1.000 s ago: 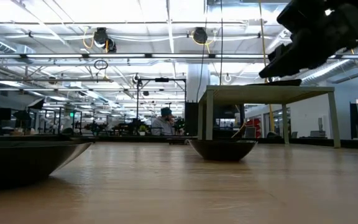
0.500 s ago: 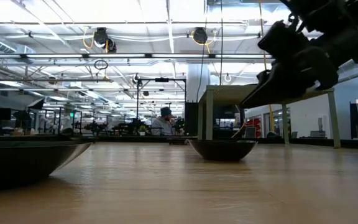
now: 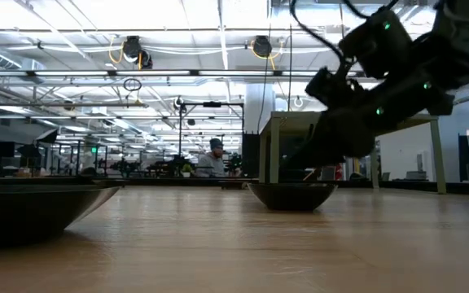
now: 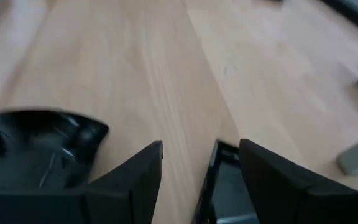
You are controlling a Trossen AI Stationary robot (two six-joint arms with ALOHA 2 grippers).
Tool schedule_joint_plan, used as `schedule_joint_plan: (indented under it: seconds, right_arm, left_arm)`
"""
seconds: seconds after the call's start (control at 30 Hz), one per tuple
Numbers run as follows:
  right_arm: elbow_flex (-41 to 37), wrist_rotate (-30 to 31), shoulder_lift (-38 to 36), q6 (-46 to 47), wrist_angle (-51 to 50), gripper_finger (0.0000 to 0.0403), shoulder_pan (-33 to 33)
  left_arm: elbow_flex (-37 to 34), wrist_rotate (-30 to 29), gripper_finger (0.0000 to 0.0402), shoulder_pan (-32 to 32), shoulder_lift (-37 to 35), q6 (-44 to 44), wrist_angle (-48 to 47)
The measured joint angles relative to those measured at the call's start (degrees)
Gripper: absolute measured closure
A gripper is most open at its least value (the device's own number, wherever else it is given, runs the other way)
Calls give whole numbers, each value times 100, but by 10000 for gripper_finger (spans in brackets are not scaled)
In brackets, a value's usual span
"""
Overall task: Pick & Place Mini shaped plates
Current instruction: Stack the bottom square plate on top of the square plate on the shelf
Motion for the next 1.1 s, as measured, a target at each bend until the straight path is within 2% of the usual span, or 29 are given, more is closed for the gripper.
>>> schedule_joint_plan:
  seconds: [0.23,0.47,0.87,1.0,1.1]
  right_arm:
    - [0,-3,567,93,-5,220,-66]
    - [15,26,835,88,110,260,-64]
    - [9,-11,776,197,105,390,-51]
    - [-13,-213,490,572,5,397,-57]
    - [-15,-403,-5,611,-80,402,-55]
  left_arm:
    - [-1,1,220,4,0,148,-2]
    - [-1,-1,220,4,0,601,11]
    - [-1,-6,220,4,0,607,16]
    - [-1,-6,220,4,0,595,17]
    - [-1,-6,220,4,0,594,23]
